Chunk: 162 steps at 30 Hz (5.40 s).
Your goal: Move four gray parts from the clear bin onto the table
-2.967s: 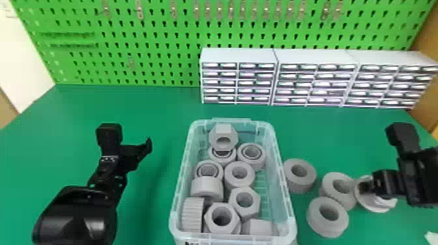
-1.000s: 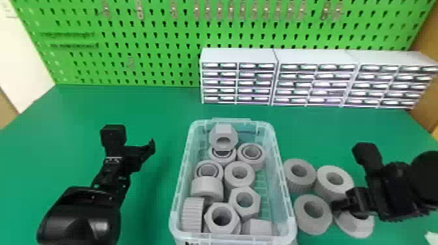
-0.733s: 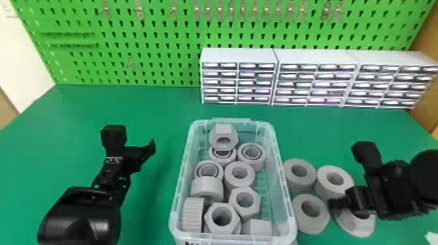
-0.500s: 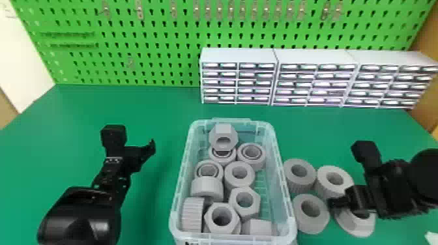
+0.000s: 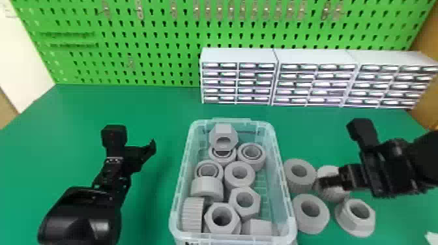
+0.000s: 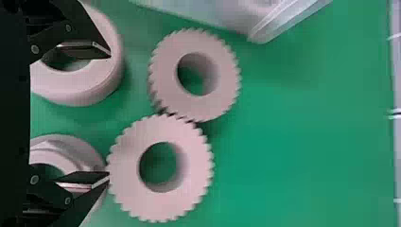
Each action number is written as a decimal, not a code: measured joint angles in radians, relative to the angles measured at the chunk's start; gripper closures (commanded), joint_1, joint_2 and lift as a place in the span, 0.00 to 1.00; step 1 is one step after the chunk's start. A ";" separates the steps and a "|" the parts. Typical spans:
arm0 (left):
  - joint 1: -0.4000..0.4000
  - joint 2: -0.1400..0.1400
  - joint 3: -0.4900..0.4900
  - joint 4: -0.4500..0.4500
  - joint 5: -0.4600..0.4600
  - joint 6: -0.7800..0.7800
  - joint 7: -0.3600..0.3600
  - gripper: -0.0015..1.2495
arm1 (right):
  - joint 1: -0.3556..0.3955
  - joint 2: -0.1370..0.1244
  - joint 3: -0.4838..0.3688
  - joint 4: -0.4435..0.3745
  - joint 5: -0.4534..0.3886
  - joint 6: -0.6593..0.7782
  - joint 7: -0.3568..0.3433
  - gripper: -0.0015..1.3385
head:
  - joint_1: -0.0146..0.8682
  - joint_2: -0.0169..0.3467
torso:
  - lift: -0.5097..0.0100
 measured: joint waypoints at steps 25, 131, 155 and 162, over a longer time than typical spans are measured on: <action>-0.005 0.000 -0.020 0.008 0.007 0.000 0.000 0.15 | 0.086 0.035 -0.155 -0.248 -0.170 -0.052 0.003 0.27 | 0.80 0.24 | 0.88; 0.061 -0.152 0.054 -0.223 -0.079 -0.156 -0.208 0.15 | 0.432 0.258 -0.234 -0.164 0.571 -1.428 0.400 0.32 | 0.80 0.24 | 0.88; 0.083 -0.152 0.043 -0.220 -0.093 -0.181 -0.113 0.15 | 0.431 0.270 -0.249 -0.163 0.588 -1.428 0.400 0.32 | 0.80 0.24 | 0.88; 0.081 -0.152 0.038 -0.214 -0.092 -0.185 -0.113 0.15 | 0.430 0.269 -0.248 -0.163 0.593 -1.426 0.400 0.32 | 0.80 0.24 | 0.88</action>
